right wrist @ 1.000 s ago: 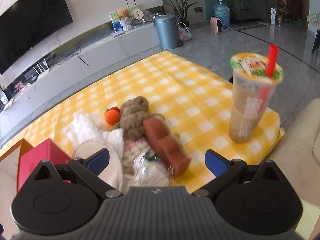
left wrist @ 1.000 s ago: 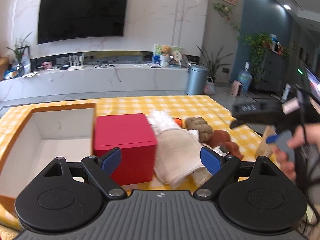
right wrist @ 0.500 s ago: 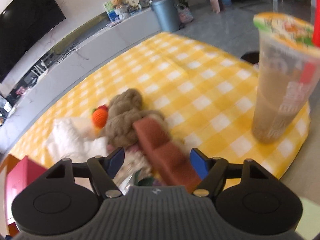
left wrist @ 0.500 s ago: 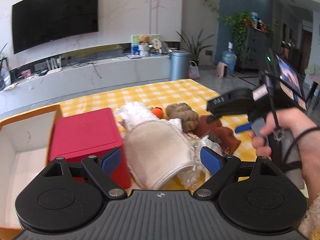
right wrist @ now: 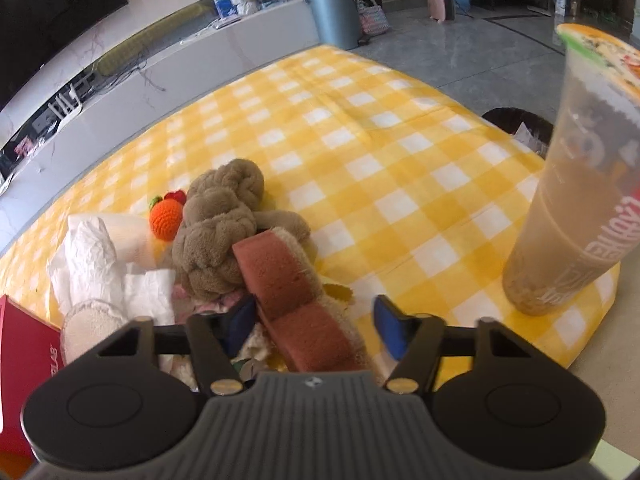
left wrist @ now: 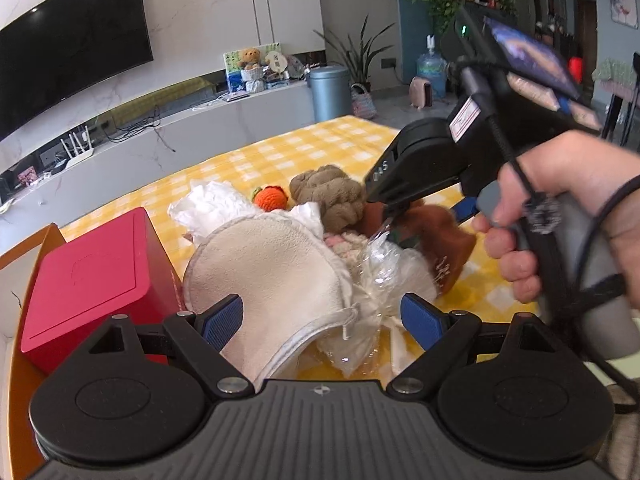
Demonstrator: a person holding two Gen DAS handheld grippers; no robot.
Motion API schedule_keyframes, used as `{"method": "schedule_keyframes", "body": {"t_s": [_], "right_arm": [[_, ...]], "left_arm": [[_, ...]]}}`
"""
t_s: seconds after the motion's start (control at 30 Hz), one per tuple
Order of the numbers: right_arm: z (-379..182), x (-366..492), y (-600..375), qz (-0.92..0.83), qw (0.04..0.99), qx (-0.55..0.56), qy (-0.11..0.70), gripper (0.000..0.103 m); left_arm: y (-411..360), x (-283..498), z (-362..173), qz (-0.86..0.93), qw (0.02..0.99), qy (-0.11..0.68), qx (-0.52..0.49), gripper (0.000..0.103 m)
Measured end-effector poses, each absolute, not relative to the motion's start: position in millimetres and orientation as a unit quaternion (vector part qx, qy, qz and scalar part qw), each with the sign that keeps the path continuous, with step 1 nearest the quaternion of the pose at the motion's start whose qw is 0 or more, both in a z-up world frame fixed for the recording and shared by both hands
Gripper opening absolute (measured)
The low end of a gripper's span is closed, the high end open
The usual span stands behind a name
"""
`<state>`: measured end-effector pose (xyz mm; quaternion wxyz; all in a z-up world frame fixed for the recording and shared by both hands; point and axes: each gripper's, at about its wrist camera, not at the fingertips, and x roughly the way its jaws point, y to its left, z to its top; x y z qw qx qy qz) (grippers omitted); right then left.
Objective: Organize soft objects
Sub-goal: 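Reach the right tool to the brown-red sponge and close on it, then grasp the white cloth pad with the left tool while the right tool lifts the sponge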
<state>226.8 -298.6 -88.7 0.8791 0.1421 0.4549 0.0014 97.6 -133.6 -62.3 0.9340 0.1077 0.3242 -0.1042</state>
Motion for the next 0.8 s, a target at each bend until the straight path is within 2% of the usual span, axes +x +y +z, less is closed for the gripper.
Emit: {"method": "schedule_keyframes", "body": {"t_s": [0.1,0.33,0.37,0.4,0.6,0.7,0.8], "right_arm": [[-89,223,-293,0.008,0.884,0.117,0.452,0.051],[-89,221,-289,0.010,0.889,0.101,0.447,0.049],[-89,221,-288,0.011,0.889,0.100,0.447,0.049],[-89,220,-289,0.011,0.889,0.099,0.447,0.049],[-88,218,-291,0.007,0.889,0.103,0.447,0.049],[-88,217,-291,0.007,0.889,0.101,0.447,0.049],[-87,215,-291,0.007,0.890,0.101,0.445,0.048]], "left_arm": [[-133,102,-68,-0.084,0.934,0.323,0.126,0.103],[-126,116,-79,-0.092,0.934,0.327,0.108,0.103],[-124,119,-80,-0.090,0.934,0.330,0.102,0.092],[-122,122,-80,-0.092,0.933,0.335,0.093,0.076],[-113,126,-81,-0.127,0.924,0.354,0.067,0.033],[-117,120,-79,-0.119,0.928,0.342,0.086,0.018],[-116,114,-72,-0.110,0.934,0.331,0.080,0.014]]}}
